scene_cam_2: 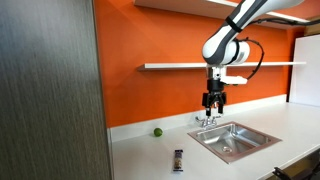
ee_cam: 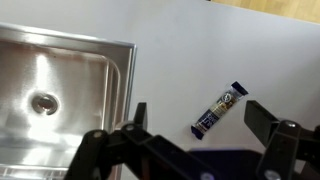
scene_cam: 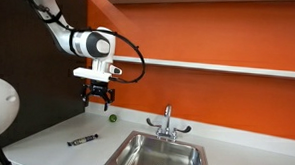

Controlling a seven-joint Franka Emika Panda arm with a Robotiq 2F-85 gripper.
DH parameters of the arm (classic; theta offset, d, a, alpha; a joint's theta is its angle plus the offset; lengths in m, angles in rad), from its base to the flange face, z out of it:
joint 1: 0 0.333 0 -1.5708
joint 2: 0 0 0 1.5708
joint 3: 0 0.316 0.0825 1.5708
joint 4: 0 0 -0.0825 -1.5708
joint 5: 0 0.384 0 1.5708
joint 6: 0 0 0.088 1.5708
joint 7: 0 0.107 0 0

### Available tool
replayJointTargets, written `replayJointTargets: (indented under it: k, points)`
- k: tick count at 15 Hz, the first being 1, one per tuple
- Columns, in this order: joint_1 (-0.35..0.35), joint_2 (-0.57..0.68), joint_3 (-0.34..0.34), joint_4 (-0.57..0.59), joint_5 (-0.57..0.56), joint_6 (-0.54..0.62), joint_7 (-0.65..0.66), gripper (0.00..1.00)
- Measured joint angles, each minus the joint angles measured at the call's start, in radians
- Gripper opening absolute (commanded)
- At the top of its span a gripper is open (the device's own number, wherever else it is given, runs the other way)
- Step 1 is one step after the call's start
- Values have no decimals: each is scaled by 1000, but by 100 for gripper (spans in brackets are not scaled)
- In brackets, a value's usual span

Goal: Pick up the pack of snacks and put it on the first shelf

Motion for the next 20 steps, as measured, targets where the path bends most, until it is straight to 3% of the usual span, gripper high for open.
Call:
replayJointTargets:
  k: [9,20]
  points:
    - [0,323,51,118,19,204,108,100]
    - [25,574,101,251,-21,326,299,100]
